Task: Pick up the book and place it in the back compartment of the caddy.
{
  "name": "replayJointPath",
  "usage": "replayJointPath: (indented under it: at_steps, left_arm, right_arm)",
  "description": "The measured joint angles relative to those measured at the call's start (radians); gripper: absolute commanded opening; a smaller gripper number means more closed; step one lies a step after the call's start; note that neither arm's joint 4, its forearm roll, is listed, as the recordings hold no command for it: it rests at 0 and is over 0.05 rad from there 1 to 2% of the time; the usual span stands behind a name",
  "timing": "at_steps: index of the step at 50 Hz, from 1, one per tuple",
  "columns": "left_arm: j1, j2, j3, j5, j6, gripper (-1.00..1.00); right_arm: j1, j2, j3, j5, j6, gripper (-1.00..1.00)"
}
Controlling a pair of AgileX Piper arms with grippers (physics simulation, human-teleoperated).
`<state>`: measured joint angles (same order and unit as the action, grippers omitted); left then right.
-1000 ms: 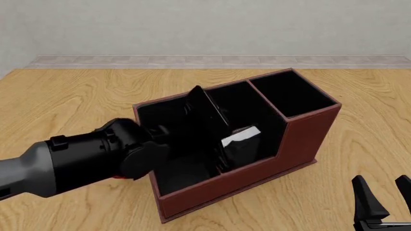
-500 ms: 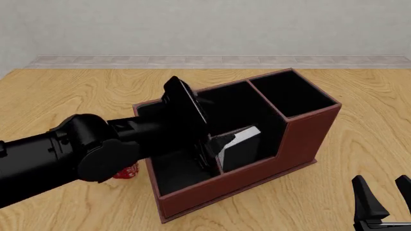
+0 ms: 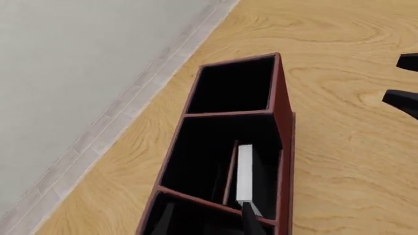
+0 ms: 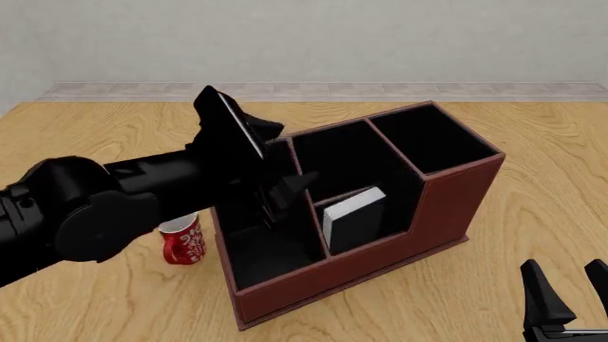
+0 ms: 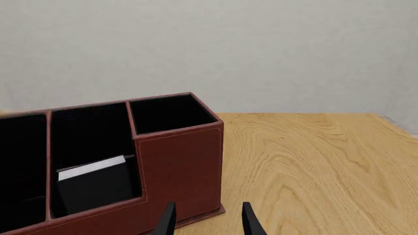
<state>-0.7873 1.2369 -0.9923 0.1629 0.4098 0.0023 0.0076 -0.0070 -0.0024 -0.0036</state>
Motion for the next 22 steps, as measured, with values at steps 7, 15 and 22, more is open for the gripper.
replayJointPath:
  at_steps: [7, 15, 22]
  left_arm:
    - [0.057, -0.034, -0.001, -0.010, 0.005, 1.00]
    - [0.129, -0.069, -0.003, -0.029, 0.013, 1.00]
    - [0.193, -0.095, 0.003, -0.046, 0.017, 1.00]
  right_arm:
    - [0.000, 0.000, 0.000, 0.000, 0.000, 1.00]
    - [0.000, 0.000, 0.000, 0.000, 0.000, 1.00]
    - [0.000, 0.000, 0.000, 0.000, 0.000, 1.00]
